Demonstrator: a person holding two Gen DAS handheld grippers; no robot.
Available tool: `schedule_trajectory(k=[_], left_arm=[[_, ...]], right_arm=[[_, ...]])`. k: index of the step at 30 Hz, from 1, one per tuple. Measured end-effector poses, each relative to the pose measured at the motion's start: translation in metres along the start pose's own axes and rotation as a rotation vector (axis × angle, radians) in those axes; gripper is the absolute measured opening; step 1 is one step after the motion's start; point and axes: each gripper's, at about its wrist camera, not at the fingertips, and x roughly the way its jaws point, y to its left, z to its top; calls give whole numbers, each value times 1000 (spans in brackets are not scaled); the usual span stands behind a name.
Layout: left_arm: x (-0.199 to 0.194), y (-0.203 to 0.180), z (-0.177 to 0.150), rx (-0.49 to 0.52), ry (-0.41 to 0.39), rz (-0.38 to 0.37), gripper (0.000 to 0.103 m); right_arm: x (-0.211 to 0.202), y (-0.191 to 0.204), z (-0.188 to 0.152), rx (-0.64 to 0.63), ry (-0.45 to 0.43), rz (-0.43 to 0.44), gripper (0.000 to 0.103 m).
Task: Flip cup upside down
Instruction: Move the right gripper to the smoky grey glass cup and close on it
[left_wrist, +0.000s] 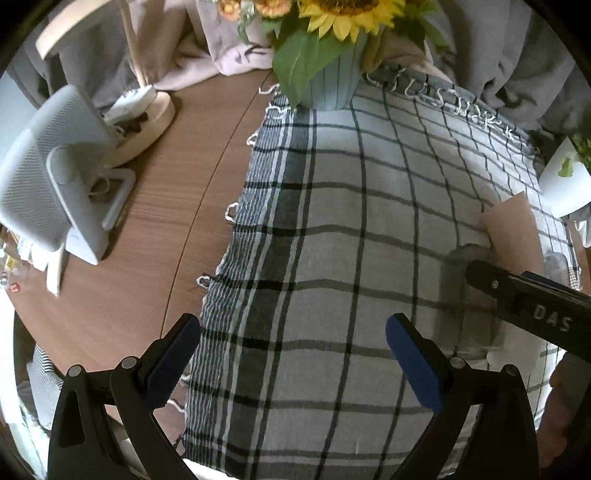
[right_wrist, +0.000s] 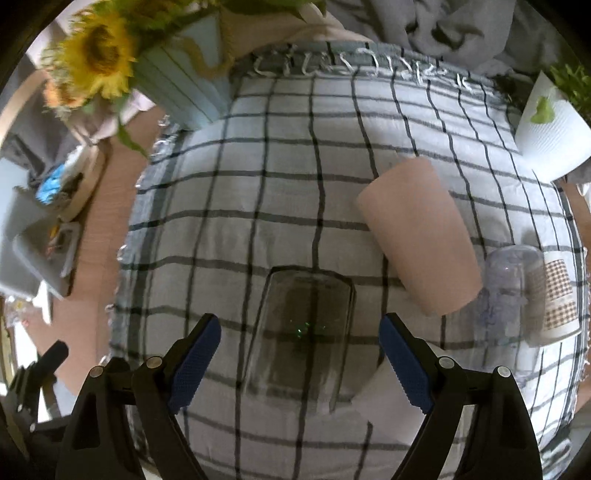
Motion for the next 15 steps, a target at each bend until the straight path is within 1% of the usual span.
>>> schedule_trajectory(k=[3, 5, 8, 9, 11, 15], left_arm=[[8, -1, 6, 6, 18, -10, 102], [12, -2, 8, 13, 26, -16, 102], [17, -3, 10, 24, 37, -19, 102], [18, -2, 10, 22, 43, -20, 102], [21, 0, 12, 18, 49, -21, 102], [26, 4, 11, 13, 56, -18, 102]], right_arm=[[16, 2, 5, 16, 32, -33, 88], [24, 2, 6, 26, 56, -52, 84], [33, 6, 7, 19, 83, -68, 83], [35, 7, 6, 19, 91, -71, 82], [39, 11, 5, 12, 102, -75, 79], [45, 14, 1, 12, 103, -133, 75]])
